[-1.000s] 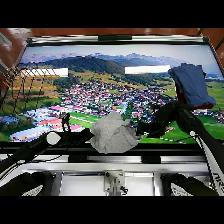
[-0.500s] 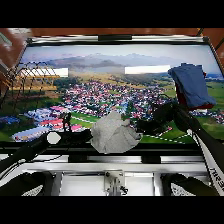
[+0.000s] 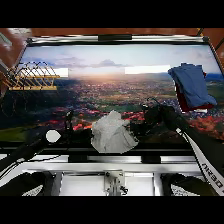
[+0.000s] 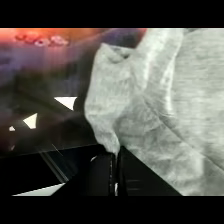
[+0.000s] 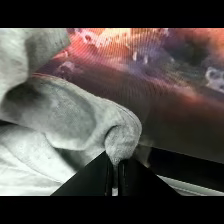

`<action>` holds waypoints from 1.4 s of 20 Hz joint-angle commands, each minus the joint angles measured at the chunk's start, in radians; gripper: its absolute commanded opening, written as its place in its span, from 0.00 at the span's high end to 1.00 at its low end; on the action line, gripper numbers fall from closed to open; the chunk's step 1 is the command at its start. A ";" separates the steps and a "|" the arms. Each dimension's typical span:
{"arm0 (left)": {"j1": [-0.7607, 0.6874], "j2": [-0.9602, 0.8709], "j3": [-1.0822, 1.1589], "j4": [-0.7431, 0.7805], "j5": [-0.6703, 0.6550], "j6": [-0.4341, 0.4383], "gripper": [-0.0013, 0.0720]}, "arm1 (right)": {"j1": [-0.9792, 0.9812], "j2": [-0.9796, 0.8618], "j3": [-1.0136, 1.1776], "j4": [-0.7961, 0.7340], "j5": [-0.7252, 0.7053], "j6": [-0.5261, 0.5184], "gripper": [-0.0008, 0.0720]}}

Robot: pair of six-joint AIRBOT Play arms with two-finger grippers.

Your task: Fold the shirts.

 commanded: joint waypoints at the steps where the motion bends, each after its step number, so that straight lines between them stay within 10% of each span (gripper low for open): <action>1: -0.002 0.065 0.072 0.004 -0.010 0.137 0.94 | 0.016 0.084 0.047 -0.069 0.008 0.000 0.88; 8: 0.078 0.366 0.560 0.357 -0.031 0.138 0.94 | 0.016 0.491 0.415 -0.398 0.040 0.139 0.88; 17: 0.100 0.517 0.937 0.423 0.026 0.153 0.94 | 0.017 0.680 0.710 -0.022 0.285 0.147 0.88; 22: 0.100 0.518 0.936 0.526 -0.242 0.173 0.94 | 0.016 0.680 0.735 -0.029 0.246 0.128 0.88; 28: 0.100 0.511 0.885 0.833 -0.594 -0.008 0.94 | 0.016 0.645 0.734 -0.352 -0.180 0.269 0.88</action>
